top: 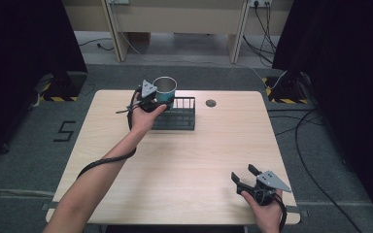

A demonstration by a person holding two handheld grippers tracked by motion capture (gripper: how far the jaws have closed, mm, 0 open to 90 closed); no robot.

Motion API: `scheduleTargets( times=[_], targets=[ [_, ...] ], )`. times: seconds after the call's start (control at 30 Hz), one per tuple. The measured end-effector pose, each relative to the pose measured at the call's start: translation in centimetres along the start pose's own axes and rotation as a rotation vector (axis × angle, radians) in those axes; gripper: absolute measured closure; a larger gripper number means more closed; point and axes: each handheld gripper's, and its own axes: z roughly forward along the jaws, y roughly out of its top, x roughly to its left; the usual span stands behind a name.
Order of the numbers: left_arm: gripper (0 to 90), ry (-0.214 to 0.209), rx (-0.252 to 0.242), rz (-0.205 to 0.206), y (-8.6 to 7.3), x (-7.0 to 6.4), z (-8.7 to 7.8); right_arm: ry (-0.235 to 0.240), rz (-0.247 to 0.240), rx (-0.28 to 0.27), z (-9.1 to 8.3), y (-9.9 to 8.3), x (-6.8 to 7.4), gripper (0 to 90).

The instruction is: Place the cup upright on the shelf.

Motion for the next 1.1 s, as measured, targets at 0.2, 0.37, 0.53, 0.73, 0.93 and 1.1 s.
scheduleTargets(
  times=[0.2,0.37,0.53,0.73,0.93,1.1],
  targets=[
    [16.6,-0.001,0.017,-0.008,-0.6,-0.1,0.3,0.001,0.000,0.002,0.0,0.0,0.0,24.2],
    [16.6,-0.004,0.027,-0.011,-0.9,-0.3,0.6,0.001,-0.001,0.002,0.0,0.0,0.0,24.2],
    [16.6,-0.010,0.050,-0.014,-1.4,-0.5,1.0,0.001,-0.001,0.002,0.0,0.0,0.0,24.2],
    [16.6,-0.007,0.066,-0.020,-1.8,-0.6,1.4,0.001,-0.003,0.001,0.0,0.0,-0.1,24.2],
    [16.6,-0.007,0.077,-0.023,-2.1,-0.8,1.7,0.003,-0.001,0.002,0.0,0.0,0.0,24.2],
    [16.6,-0.001,0.089,-0.027,-2.5,-0.7,1.8,0.002,-0.003,0.002,0.0,0.0,0.0,24.2]
  ],
)
